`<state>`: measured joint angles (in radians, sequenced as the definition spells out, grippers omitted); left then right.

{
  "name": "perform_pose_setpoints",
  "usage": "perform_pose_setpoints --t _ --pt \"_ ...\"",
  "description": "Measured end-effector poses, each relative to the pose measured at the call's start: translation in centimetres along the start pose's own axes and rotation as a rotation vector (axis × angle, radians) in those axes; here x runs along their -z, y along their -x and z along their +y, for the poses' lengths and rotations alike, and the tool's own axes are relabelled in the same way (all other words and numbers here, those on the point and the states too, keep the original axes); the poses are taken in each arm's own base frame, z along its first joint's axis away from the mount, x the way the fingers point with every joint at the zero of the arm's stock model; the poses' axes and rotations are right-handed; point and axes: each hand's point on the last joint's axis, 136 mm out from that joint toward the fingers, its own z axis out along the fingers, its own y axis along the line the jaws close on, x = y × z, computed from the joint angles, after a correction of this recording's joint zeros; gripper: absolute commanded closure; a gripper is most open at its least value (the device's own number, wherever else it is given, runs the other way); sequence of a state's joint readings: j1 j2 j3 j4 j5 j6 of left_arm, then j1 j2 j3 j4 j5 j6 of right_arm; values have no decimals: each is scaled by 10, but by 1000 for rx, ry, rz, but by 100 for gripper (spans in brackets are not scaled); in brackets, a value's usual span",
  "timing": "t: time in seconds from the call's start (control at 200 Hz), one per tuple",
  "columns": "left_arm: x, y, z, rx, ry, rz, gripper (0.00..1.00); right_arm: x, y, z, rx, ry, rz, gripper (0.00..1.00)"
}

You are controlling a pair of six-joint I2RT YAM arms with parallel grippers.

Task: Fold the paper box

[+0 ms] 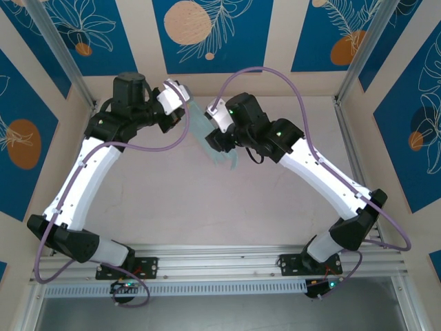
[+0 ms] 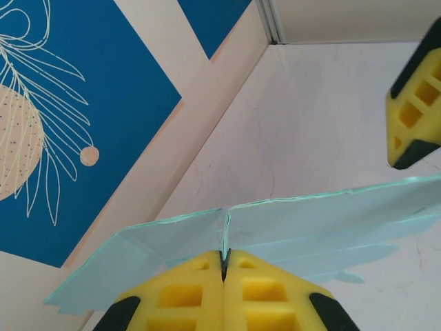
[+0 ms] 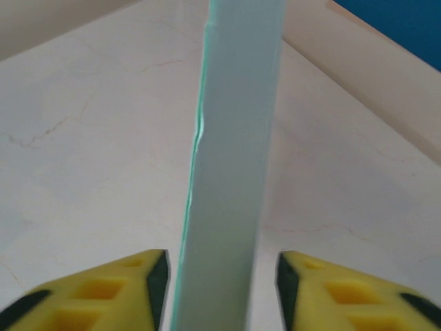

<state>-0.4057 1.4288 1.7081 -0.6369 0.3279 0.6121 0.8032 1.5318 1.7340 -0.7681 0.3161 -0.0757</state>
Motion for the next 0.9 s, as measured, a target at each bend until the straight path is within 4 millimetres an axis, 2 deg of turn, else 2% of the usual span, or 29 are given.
perform_pose_setpoints --t 0.145,0.23,0.25,0.295,0.42,0.48,0.56,0.73,0.83,0.895 --pt "0 -4 1 3 8 21 100 -7 -6 -10 -6 -29 7 95" --pt "-1 -7 -1 0 3 30 100 -10 -9 -16 2 -32 10 100" --pt "-1 -8 -1 0 2 31 97 -11 -9 -17 6 -29 10 100" --pt "-2 -9 -2 -10 -1 31 83 -11 -10 -17 10 -22 12 100" --pt "-4 -14 -6 -43 -17 35 28 -12 -16 -22 29 2 30 100" --pt "-4 -18 -11 -64 -29 41 15 -13 -20 -25 48 25 44 100" --pt "-4 -19 -15 -92 -45 35 6 -10 -26 -25 82 75 60 100" --pt "-4 -9 -21 -169 -83 -24 5 2 -33 -22 132 202 73 100" --pt "-4 -1 -28 -210 -126 -76 17 7 -35 -20 144 267 79 100" --pt "-7 3 -34 -226 -168 -107 19 6 -37 -19 147 303 87 100"
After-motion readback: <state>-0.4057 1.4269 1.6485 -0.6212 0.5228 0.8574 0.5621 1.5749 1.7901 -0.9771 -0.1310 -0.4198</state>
